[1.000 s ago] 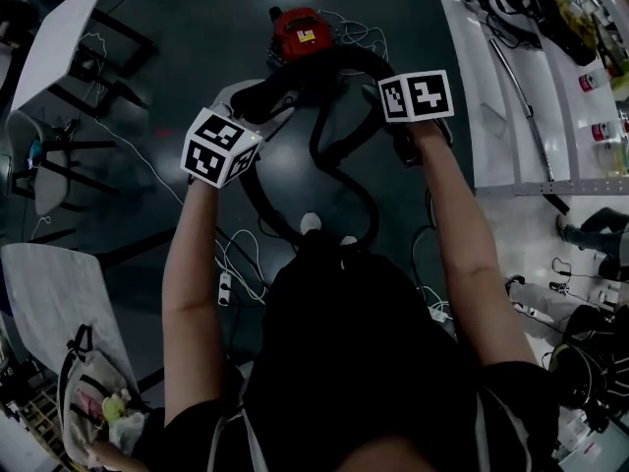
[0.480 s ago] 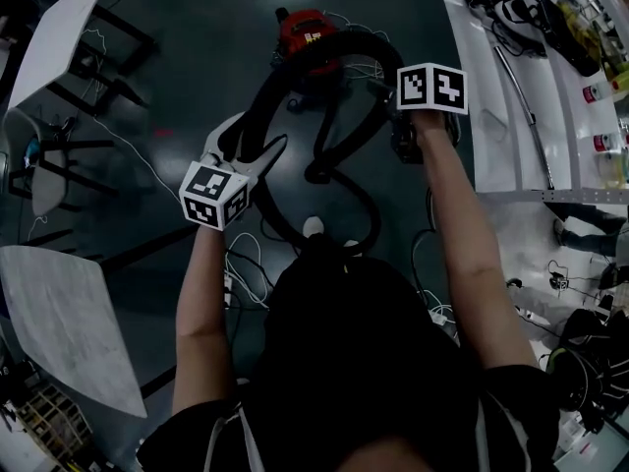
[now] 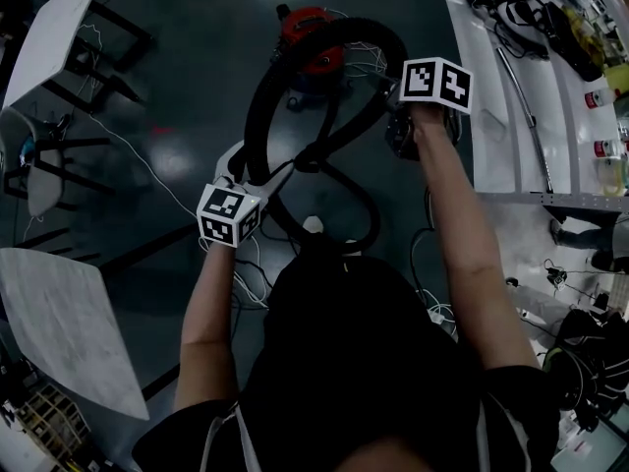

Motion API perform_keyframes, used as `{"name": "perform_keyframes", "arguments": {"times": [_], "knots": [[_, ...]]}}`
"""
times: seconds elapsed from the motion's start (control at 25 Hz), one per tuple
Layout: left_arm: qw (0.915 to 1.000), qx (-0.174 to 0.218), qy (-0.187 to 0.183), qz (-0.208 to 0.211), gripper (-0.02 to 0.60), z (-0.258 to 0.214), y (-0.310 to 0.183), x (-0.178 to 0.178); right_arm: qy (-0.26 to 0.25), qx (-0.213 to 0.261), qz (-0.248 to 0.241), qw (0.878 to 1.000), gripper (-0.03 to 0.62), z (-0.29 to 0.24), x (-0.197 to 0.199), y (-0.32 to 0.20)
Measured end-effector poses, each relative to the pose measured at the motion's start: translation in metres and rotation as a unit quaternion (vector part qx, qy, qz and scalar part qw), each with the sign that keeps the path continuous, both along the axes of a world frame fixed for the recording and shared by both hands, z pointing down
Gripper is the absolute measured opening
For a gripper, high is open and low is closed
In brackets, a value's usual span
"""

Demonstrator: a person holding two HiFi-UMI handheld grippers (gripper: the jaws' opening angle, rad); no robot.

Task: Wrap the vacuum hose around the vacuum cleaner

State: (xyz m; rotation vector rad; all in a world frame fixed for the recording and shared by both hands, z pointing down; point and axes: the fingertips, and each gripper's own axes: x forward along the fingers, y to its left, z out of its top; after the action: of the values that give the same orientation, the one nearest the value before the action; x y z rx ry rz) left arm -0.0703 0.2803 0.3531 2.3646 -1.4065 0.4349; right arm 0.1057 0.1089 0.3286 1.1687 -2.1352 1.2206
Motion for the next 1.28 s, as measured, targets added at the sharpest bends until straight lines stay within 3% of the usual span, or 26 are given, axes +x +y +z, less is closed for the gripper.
{"name": "perform_keyframes", "arguments": {"times": [0.08, 0.12, 0.2, 0.28, 0.52, 0.68, 0.88, 1.0, 1.12, 1.28], "knots": [[0.9998, -0.02, -0.003, 0.006, 0.349, 0.014, -0.006, 0.001, -0.011, -0.002, 0.005, 1.0, 0.183, -0.001, -0.006, -0.001], [0.9995, -0.028, -0.007, 0.011, 0.306, 0.018, -0.009, 0.001, -0.016, -0.002, 0.006, 1.0, 0.183, -0.001, -0.01, -0.001], [0.9993, -0.032, -0.01, 0.014, 0.124, 0.02, -0.018, -0.001, -0.025, -0.005, 0.006, 1.0, 0.183, -0.002, -0.017, 0.001], [0.9996, -0.026, 0.001, 0.011, 0.11, 0.014, -0.028, -0.005, -0.036, -0.011, 0.009, 0.999, 0.181, -0.001, -0.023, 0.003], [0.9997, 0.009, -0.01, 0.023, 0.106, -0.013, -0.067, -0.015, -0.085, -0.041, 0.031, 0.995, 0.181, 0.003, -0.03, 0.007], [0.9993, 0.003, -0.003, 0.038, 0.094, -0.013, -0.086, -0.028, -0.093, -0.046, 0.019, 0.994, 0.179, -0.001, -0.043, 0.011], [0.9966, 0.014, 0.023, 0.078, 0.087, -0.026, -0.103, -0.03, -0.126, -0.065, 0.006, 0.99, 0.178, -0.008, -0.06, 0.022], [0.9927, 0.016, 0.016, 0.118, 0.09, -0.029, -0.104, -0.026, -0.153, -0.08, 0.011, 0.985, 0.178, -0.011, -0.065, 0.025], [0.9855, 0.007, 0.001, 0.169, 0.137, -0.027, -0.1, -0.018, -0.172, -0.097, 0.006, 0.98, 0.178, -0.014, -0.067, 0.026], [0.9704, -0.016, 0.027, 0.239, 0.261, -0.031, -0.097, -0.008, -0.184, -0.108, -0.002, 0.977, 0.177, -0.022, -0.073, 0.02]]}}
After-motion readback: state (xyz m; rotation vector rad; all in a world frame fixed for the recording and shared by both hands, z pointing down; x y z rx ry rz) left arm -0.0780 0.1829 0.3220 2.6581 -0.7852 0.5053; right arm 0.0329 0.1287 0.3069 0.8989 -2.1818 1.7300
